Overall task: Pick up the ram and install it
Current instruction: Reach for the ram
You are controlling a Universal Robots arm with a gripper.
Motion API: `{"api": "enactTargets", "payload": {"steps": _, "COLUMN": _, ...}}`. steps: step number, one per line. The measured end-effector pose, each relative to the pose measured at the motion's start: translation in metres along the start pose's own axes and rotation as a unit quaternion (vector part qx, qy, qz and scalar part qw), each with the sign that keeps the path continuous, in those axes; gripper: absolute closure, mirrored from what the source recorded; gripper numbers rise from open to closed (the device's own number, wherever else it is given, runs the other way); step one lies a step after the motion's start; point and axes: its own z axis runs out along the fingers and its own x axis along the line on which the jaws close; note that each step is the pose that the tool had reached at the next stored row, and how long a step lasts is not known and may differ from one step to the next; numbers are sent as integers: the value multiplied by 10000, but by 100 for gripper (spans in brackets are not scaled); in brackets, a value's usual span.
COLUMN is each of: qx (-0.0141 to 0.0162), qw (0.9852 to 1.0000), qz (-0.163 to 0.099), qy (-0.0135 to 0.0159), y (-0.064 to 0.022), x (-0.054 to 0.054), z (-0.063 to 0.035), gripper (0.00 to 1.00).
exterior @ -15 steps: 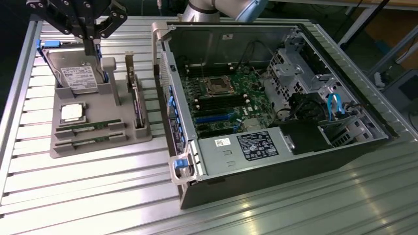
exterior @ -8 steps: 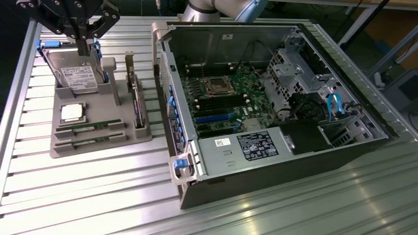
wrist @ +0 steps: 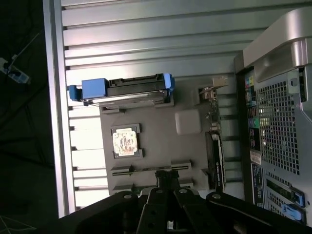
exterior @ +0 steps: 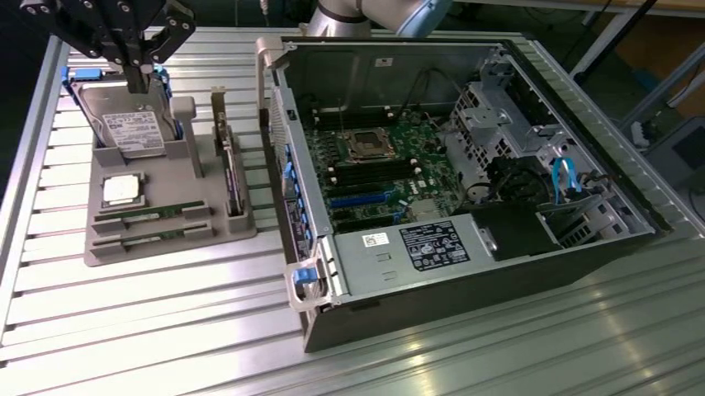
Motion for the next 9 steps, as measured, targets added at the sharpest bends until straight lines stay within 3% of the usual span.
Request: {"api": "enactTargets", "payload": {"steps": 9, "qx": -6, "qw": 10000, "qz": -1, "qy": -9, "y": -5, "x": 64, "z": 2, "gripper": 90}}
